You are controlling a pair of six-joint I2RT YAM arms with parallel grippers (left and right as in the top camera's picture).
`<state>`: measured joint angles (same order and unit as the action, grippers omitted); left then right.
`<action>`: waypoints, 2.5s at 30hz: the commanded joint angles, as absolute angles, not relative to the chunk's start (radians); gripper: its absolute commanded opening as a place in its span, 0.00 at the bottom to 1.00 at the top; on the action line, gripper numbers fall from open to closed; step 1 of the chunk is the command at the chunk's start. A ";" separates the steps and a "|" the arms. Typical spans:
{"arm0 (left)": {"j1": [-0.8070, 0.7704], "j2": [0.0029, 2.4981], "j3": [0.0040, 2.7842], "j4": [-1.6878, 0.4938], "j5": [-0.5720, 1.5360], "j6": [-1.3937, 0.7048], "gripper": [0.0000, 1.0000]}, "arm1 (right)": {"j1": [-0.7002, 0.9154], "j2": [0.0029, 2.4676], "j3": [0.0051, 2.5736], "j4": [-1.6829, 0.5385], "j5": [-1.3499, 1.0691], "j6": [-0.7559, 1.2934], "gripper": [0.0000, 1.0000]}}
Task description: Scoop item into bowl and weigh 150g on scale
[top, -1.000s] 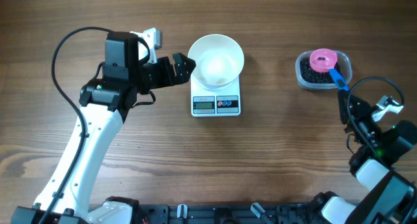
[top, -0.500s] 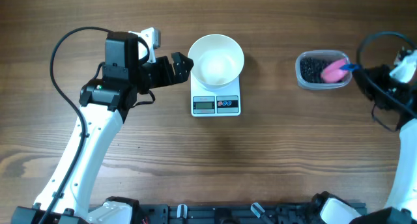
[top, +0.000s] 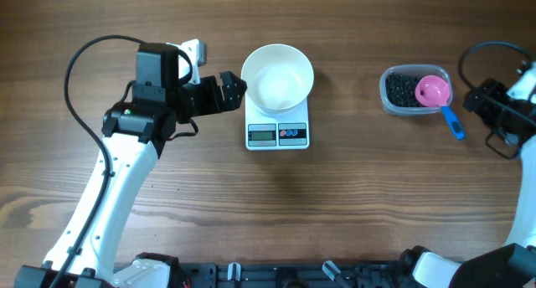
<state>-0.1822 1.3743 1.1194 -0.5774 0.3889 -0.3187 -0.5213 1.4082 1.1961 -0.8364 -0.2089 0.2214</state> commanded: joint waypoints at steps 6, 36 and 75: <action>-0.183 1.371 1.126 -0.580 0.361 -0.291 1.00 | -0.804 1.486 1.107 -0.835 -0.590 0.174 1.00; -0.183 1.371 1.126 -0.569 0.339 -0.291 1.00 | -0.828 1.787 0.626 0.235 -1.163 0.397 0.66; -0.183 1.373 1.213 -0.655 0.294 -0.265 1.00 | -0.362 1.428 1.336 -0.850 -0.195 0.104 0.04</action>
